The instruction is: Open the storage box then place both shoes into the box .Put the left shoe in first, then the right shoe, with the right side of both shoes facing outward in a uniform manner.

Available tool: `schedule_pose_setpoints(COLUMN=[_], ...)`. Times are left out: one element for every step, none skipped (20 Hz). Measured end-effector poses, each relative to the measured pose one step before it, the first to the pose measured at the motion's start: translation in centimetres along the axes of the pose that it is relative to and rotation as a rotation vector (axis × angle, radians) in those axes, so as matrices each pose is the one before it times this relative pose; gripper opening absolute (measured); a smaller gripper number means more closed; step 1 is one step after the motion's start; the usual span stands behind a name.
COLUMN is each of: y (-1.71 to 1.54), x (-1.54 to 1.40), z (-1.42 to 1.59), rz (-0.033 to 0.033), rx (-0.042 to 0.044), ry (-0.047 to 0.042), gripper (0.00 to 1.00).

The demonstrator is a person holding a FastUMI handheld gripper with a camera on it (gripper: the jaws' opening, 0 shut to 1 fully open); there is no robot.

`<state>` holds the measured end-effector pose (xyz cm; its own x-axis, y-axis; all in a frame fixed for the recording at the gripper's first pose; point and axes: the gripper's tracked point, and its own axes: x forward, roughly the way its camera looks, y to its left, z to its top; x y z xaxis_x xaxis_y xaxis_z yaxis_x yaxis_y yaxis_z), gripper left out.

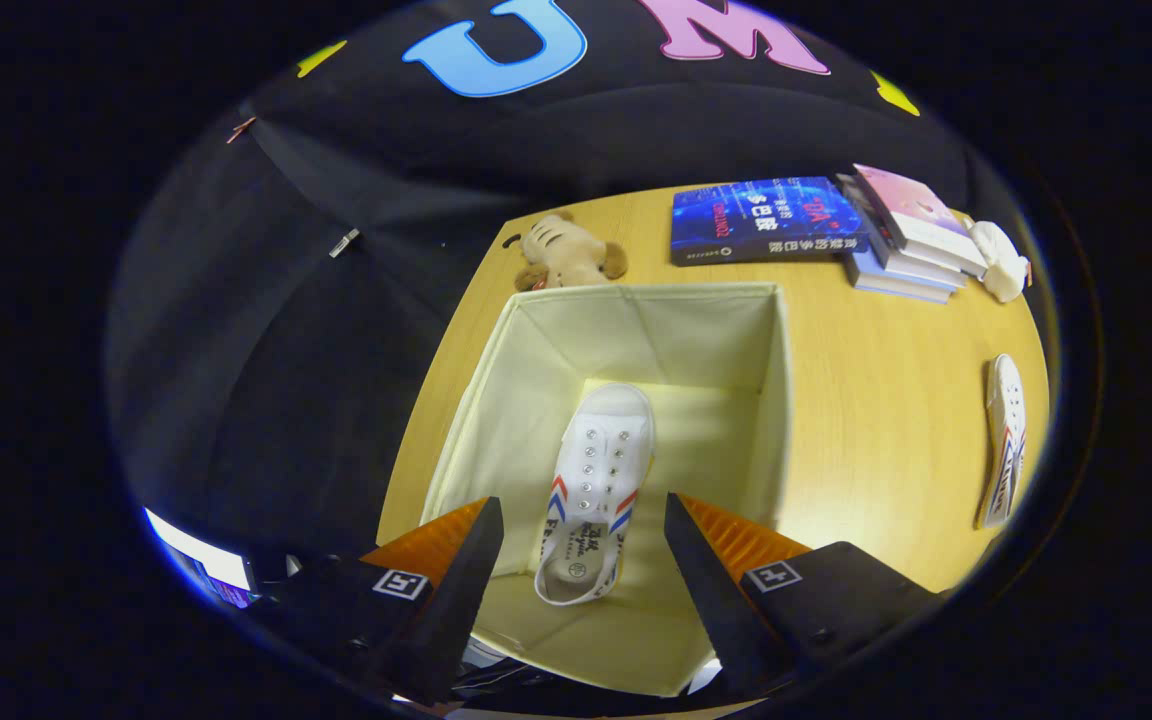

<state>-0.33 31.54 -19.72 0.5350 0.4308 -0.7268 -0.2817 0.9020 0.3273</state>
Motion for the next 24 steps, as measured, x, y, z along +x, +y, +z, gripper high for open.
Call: schedule_pose_setpoints(y=[-0.838,-1.003,-1.031,-1.51,-1.417,-0.671,-0.259,-0.358,-0.911,-1.522,-1.41,-1.352,-1.468,-1.54,-1.554,-1.589,-1.51,-1.508,-1.489,-1.623,-1.493,-1.315,-1.169,-1.315], x=[-1.232,-1.247,-1.049,-0.794,-0.604,-1.042,-0.915,-0.841,-0.729,-0.532,-0.531,-0.377,-0.402,-0.295,-0.194,-0.151,-0.119,-0.065,0.004,0.055,0.133,0.162,0.122,0.292], z=[0.359,0.275,0.223,0.239,0.102,-0.05,0.083,0.218,0.271,0.307,0.204,0.045,0.049,0.024,-0.07,-0.204,-0.095,-0.085,-0.14,-0.229,-0.059,-0.13,-0.201,-0.184], rz=[-0.00359,-0.01263,-0.01271,-0.02999,-0.0193,0.0009,0.02004,0.01913,0.00021,-0.0139,-0.01732,-0.01613,-0.01626,-0.0163,-0.01749,-0.01749,-0.01623,-0.01555,-0.01715,-0.02097,-0.01914,-0.01514,-0.01133,-0.01207], rx=[-0.00483,-0.00089,0.00198,-0.00773,-0.00397,0.01548,0.03202,0.02698,0.00943,-0.00494,-0.0096,-0.00551,-0.00142,0.0004,0.00186,0.00268,0.00276,0.00125,-0.00408,-0.00456,-0.00329,-0.00094,0.00003,0.00003], ry=[-0.02124,-0.01798,-0.01524,-0.01365,-0.00922,-0.00436,-0.00256,-0.0064,-0.00751,-0.00752,-0.00662,-0.00451,-0.00339,-0.0026,0.00107,0.00262,0.00073,-0.00147,0.00184,0.00325,-0.00103,0.00086,0.00328,0.00554], gripper=[0.99,0.98,0.97,0.96,0.99,0.99,0.99,0.99,0.99,0.99,0.99,0.99,0.99,0.99,0.99,0.99,0.99,0.99,0.99,0.99,0.99,0.99,0.99,0.99])
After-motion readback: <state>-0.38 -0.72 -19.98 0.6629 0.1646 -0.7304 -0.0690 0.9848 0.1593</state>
